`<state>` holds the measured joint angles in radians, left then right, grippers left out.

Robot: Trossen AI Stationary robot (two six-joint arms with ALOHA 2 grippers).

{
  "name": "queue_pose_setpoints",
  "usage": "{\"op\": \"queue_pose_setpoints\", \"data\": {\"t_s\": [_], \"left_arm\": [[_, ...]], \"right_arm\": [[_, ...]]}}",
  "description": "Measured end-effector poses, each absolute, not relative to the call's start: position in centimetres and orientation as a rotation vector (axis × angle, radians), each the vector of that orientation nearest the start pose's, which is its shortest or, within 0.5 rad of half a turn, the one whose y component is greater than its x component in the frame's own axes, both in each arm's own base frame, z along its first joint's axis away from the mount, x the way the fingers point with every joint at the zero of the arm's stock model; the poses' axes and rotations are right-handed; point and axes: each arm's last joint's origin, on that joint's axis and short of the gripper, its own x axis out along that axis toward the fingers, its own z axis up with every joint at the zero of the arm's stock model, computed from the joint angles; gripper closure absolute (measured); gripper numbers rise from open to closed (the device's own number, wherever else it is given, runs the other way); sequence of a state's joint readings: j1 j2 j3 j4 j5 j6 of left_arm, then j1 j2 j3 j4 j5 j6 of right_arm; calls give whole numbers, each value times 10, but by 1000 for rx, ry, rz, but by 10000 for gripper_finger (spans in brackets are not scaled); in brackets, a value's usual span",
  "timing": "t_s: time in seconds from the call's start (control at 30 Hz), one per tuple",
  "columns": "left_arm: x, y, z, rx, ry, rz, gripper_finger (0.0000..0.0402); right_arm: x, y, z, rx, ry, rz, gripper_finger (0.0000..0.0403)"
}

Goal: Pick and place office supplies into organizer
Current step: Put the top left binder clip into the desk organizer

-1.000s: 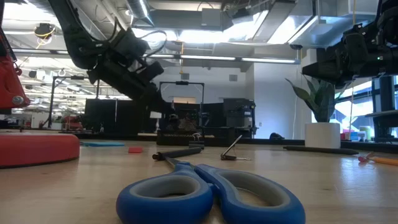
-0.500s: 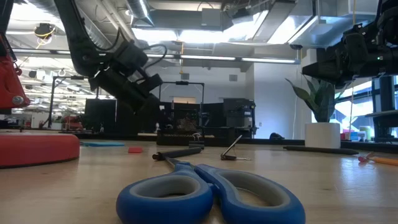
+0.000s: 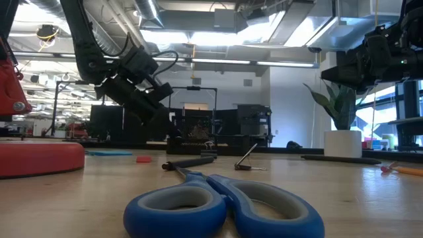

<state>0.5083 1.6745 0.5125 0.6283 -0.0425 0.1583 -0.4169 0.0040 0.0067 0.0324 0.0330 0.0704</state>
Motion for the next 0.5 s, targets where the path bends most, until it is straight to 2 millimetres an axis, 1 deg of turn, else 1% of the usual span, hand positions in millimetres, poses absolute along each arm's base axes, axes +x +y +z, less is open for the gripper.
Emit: {"op": "queue_pose_setpoints", "data": {"t_s": [0.4, 0.5], "left_arm": [[247, 139, 116, 10, 558, 499, 397], [247, 139, 116, 10, 558, 502, 389]], "right_arm": [[89, -40, 169, 63, -51, -448, 344], [89, -40, 169, 64, -51, -448, 344]]}}
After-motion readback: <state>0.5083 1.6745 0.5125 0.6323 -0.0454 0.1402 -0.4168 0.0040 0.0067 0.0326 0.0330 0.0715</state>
